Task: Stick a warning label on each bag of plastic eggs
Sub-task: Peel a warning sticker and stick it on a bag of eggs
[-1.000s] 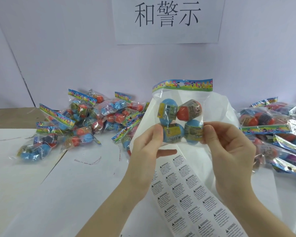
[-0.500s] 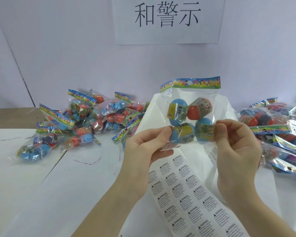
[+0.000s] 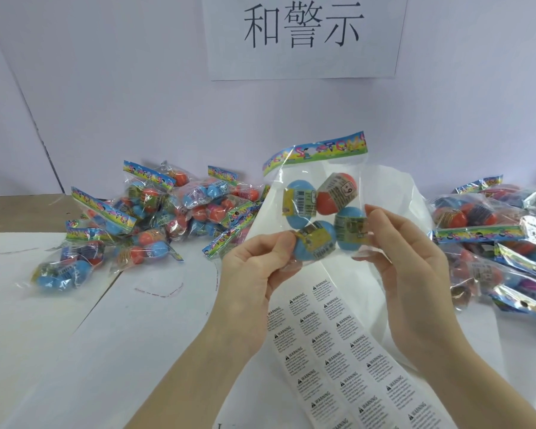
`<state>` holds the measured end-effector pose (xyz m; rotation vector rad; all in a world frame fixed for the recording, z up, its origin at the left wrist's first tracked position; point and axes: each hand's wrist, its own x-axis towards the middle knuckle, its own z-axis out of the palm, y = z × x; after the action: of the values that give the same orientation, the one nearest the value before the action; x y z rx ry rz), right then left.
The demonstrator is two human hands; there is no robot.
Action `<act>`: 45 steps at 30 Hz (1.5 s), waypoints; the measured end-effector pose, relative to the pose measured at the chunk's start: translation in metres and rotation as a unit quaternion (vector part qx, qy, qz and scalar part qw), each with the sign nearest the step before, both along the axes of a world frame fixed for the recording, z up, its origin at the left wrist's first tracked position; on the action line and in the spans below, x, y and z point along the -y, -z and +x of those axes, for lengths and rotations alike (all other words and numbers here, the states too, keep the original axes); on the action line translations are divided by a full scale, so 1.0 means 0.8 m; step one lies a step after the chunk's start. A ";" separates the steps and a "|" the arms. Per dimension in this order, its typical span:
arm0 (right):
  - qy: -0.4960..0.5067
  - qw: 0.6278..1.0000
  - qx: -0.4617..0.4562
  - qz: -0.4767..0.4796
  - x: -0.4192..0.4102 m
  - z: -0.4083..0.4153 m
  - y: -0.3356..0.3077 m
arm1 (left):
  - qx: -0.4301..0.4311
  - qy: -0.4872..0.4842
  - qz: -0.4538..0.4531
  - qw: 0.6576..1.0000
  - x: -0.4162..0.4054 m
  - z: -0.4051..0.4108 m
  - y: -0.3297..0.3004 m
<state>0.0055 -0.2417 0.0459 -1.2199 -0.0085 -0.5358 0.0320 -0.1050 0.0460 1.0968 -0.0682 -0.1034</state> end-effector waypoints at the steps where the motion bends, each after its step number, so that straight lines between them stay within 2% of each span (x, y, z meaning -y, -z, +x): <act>1: -0.014 1.000 -0.008 -0.010 -0.001 0.000 0.000 | 0.000 0.002 -0.005 1.000 0.000 -0.001 0.000; 4: -0.063 0.998 -0.022 -0.014 -0.001 -0.001 -0.002 | 0.003 0.015 -0.011 1.000 -0.001 -0.001 -0.001; 7: -0.111 0.993 -0.034 0.029 0.003 -0.003 -0.006 | -0.007 0.038 -0.037 0.999 -0.001 -0.001 -0.003; 14: -0.124 0.992 -0.036 0.009 0.004 -0.005 -0.009 | -0.036 0.062 -0.109 0.991 -0.005 -0.001 -0.005; 21: -0.109 0.993 0.006 -0.051 0.000 -0.008 -0.009 | 0.034 0.158 -0.023 0.987 -0.009 -0.003 -0.004; 27: -0.094 0.991 0.001 -0.095 -0.003 -0.010 -0.007 | 0.117 0.076 0.126 0.982 0.003 -0.008 -0.003; 35: -0.088 0.991 0.001 -0.104 -0.004 -0.010 -0.005 | 0.121 0.056 0.128 0.983 0.005 -0.008 -0.003; 45: -0.174 0.972 -0.051 -0.151 -0.004 -0.010 -0.003 | 0.147 0.039 0.135 0.979 0.002 -0.007 -0.001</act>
<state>-0.0029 -0.2387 0.0485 -1.5021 -0.2209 -0.1668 0.0265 -0.1069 0.0464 1.3754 -0.3720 -0.0193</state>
